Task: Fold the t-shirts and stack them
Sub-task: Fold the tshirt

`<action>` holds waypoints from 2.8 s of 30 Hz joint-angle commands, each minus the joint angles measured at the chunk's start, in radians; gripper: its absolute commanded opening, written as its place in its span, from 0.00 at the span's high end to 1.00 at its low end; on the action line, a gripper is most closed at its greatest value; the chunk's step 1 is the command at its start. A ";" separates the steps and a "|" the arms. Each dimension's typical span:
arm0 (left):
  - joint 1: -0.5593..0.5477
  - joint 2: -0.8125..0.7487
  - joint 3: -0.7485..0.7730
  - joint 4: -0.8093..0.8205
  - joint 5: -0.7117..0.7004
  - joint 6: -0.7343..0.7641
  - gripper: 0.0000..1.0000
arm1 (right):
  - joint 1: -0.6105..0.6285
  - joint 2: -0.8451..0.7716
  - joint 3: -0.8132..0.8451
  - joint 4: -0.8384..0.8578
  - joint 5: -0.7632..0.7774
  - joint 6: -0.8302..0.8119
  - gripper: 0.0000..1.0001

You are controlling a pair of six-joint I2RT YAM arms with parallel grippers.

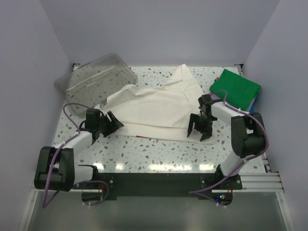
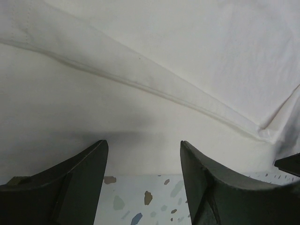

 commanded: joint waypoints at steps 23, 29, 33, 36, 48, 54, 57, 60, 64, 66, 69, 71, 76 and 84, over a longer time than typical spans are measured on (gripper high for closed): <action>-0.002 -0.369 -0.037 -0.297 -0.108 -0.134 0.30 | 0.019 -0.288 -0.061 -0.090 -0.051 0.028 0.37; -0.002 -0.357 0.010 -0.283 -0.118 -0.114 0.30 | 0.029 -0.193 -0.060 0.000 -0.045 0.017 0.51; -0.002 -0.363 0.008 -0.291 -0.125 -0.111 0.30 | 0.034 -0.159 -0.064 0.062 -0.054 0.015 0.56; -0.002 -0.371 0.001 -0.294 -0.124 -0.114 0.30 | 0.038 -0.136 -0.061 0.091 -0.053 0.014 0.57; -0.002 -0.375 -0.019 -0.311 -0.104 -0.103 0.29 | 0.055 -0.053 -0.066 0.108 -0.026 0.015 0.69; -0.002 -0.383 -0.022 -0.324 -0.105 -0.094 0.29 | 0.065 -0.082 -0.023 0.048 -0.023 0.025 0.86; -0.002 -0.385 -0.026 -0.321 -0.107 -0.094 0.29 | 0.066 -0.100 0.009 0.019 -0.022 0.025 0.91; -0.002 -0.380 -0.029 -0.317 -0.104 -0.094 0.29 | 0.069 -0.105 0.058 -0.015 -0.023 0.021 0.98; -0.002 -0.377 -0.031 -0.314 -0.104 -0.094 0.29 | 0.072 -0.090 0.132 -0.026 -0.022 0.022 1.00; -0.002 -0.374 -0.032 -0.311 -0.105 -0.094 0.29 | 0.072 -0.068 0.153 -0.019 -0.026 0.022 1.00; -0.002 -0.372 -0.032 -0.311 -0.105 -0.094 0.29 | 0.077 -0.018 0.193 -0.004 -0.037 0.021 1.00; -0.002 -0.371 -0.032 -0.309 -0.105 -0.092 0.29 | 0.080 0.019 0.230 0.008 -0.045 0.025 1.00; -0.002 -0.362 -0.032 -0.309 -0.105 -0.091 0.29 | 0.089 0.099 0.334 0.014 -0.046 0.026 1.00; -0.002 -0.340 -0.029 -0.303 -0.108 -0.086 0.29 | 0.121 0.217 0.462 0.014 -0.063 0.035 1.00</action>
